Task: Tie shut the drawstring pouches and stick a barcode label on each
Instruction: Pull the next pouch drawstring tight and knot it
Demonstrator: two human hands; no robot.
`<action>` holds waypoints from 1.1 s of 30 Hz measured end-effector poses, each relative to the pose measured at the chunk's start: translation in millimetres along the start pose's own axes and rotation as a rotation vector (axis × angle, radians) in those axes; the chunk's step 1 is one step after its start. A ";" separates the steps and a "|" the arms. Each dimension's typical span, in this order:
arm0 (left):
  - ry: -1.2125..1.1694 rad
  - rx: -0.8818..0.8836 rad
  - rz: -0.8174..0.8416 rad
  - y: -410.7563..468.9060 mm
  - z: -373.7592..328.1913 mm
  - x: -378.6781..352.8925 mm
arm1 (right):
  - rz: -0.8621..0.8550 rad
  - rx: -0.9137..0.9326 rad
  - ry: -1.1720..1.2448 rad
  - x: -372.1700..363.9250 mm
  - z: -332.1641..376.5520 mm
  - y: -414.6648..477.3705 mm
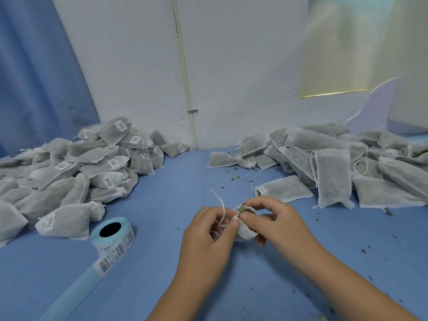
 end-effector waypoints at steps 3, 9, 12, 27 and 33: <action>-0.064 0.062 0.000 -1.0 0.6 -1.0 | 0.038 0.014 -0.020 2.5 0.6 0.2; -0.117 0.047 -0.050 -0.7 -0.5 -2.8 | 0.036 -0.005 0.002 5.5 4.0 1.4; -0.126 0.046 -0.052 -2.9 -1.8 -4.4 | 0.001 -0.015 -0.031 3.6 4.6 0.7; -0.181 0.172 -0.045 -2.9 0.0 -5.1 | 0.122 -0.076 -0.098 12.1 11.4 0.1; -0.160 0.097 -0.007 -5.3 -0.4 -8.3 | 0.131 -0.140 -0.174 12.1 11.9 0.8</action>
Point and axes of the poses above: each hand's wrist, its own y-axis towards the middle knuckle, its own x-axis out of the back of the hand, z = x × y, the point moved 1 cm from there along y, towards the middle knuckle, and after that the axes turned 8 degrees about -z, right-handed, at the moved point
